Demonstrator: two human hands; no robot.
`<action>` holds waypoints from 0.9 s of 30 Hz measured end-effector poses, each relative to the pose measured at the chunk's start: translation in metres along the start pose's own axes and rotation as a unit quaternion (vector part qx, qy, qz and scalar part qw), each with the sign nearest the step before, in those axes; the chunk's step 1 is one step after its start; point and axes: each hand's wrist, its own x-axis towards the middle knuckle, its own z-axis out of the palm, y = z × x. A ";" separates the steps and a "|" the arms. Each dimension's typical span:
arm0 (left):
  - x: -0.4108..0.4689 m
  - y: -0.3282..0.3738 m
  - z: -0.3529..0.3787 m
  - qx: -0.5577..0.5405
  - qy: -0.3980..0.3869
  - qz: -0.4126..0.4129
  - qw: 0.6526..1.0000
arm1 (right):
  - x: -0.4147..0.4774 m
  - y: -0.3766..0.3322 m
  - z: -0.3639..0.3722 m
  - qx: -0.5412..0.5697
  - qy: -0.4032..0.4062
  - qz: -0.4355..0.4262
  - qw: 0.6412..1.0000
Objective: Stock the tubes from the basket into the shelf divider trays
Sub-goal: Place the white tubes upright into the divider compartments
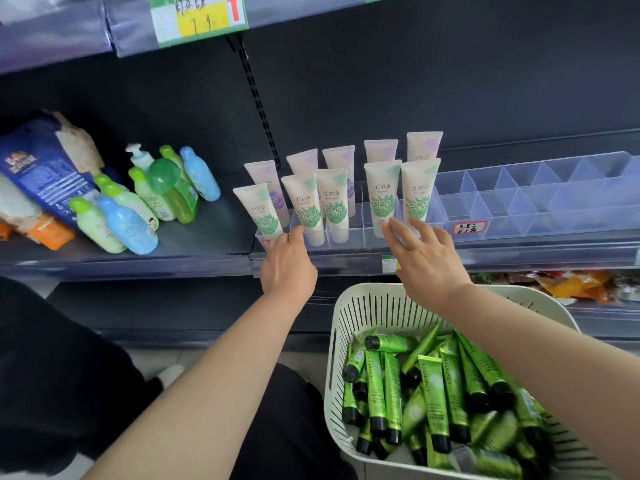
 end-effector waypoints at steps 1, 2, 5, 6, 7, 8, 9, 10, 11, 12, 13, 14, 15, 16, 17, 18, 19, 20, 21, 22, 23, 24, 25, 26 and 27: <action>0.001 -0.001 0.000 0.005 -0.001 0.002 1.000 | 0.003 0.000 0.001 0.002 -0.005 -0.003 1.000; 0.003 -0.002 0.000 0.012 -0.002 0.004 1.000 | 0.006 0.000 0.001 0.003 -0.008 -0.005 1.000; 0.009 -0.001 -0.002 0.059 -0.001 0.011 0.998 | 0.012 -0.002 0.000 0.009 -0.014 0.001 1.000; 0.010 0.000 -0.003 0.078 0.002 0.015 0.997 | 0.013 -0.003 0.000 0.013 -0.015 0.006 1.000; 0.009 0.000 -0.003 0.092 0.006 0.021 0.996 | 0.013 -0.003 0.000 0.015 -0.017 0.011 1.000; 0.008 0.000 -0.002 0.100 0.010 0.029 0.995 | 0.013 -0.004 -0.001 0.017 -0.017 0.015 1.000; 0.006 -0.001 -0.001 0.102 0.017 0.041 0.994 | 0.013 -0.005 -0.001 0.019 -0.016 0.018 1.000; 0.004 -0.002 0.000 0.101 0.027 0.058 0.993 | 0.013 -0.005 -0.001 0.023 -0.014 0.020 0.999; 0.002 -0.002 0.001 0.098 0.036 0.078 0.991 | 0.013 -0.006 -0.001 0.030 -0.012 0.022 0.999; 0.002 -0.002 0.002 0.096 0.040 0.100 0.990 | 0.014 -0.006 -0.001 0.037 -0.010 0.024 0.999; 0.001 -0.002 0.003 0.094 0.037 0.118 0.988 | 0.014 -0.006 -0.001 0.044 -0.009 0.025 0.999; 0.002 0.000 0.004 0.088 0.030 0.129 0.987 | 0.014 -0.006 -0.001 0.051 -0.007 0.025 0.998; 0.002 0.001 0.005 0.077 0.019 0.132 0.988 | 0.014 -0.006 -0.001 0.058 -0.005 0.024 0.998; 0.003 0.002 0.005 0.063 0.008 0.130 0.989 | 0.014 -0.006 -0.001 0.063 -0.003 0.024 0.998; 0.004 0.003 0.005 0.049 0.001 0.129 0.990 | 0.013 -0.006 -0.001 0.065 -0.001 0.024 0.998; 0.004 0.003 0.005 0.040 -0.002 0.129 0.991 | 0.013 -0.006 0.000 0.065 0.000 0.024 0.998; 0.005 0.002 0.006 0.035 0.000 0.132 0.991 | 0.013 -0.006 0.001 0.064 0.002 0.025 0.998; 0.005 0.001 0.006 0.033 0.003 0.134 0.990 | 0.013 -0.006 0.001 0.064 0.004 0.024 0.998; 0.006 -0.001 0.007 0.035 0.009 0.137 0.990 | 0.014 -0.006 0.001 0.065 0.006 0.023 0.998; 0.006 -0.002 0.007 0.040 0.014 0.139 0.989 | 0.014 -0.006 0.001 0.065 0.008 0.022 0.998; 0.007 -0.003 0.008 0.044 0.018 0.140 0.989 | 0.015 -0.007 0.001 0.066 0.006 0.021 0.998; 0.008 -0.004 0.008 0.047 0.019 0.138 0.989 | 0.017 -0.008 0.000 0.067 0.004 0.020 0.998; 0.009 -0.005 0.008 0.048 0.020 0.135 0.989 | 0.019 -0.010 0.000 0.068 0.001 0.019 0.998; 0.009 -0.005 0.007 0.050 0.020 0.131 0.990 | 0.021 -0.011 -0.001 0.069 0.001 0.017 0.997; 0.011 -0.005 0.006 0.054 0.021 0.128 0.990 | 0.022 -0.013 -0.002 0.070 0.001 0.016 0.997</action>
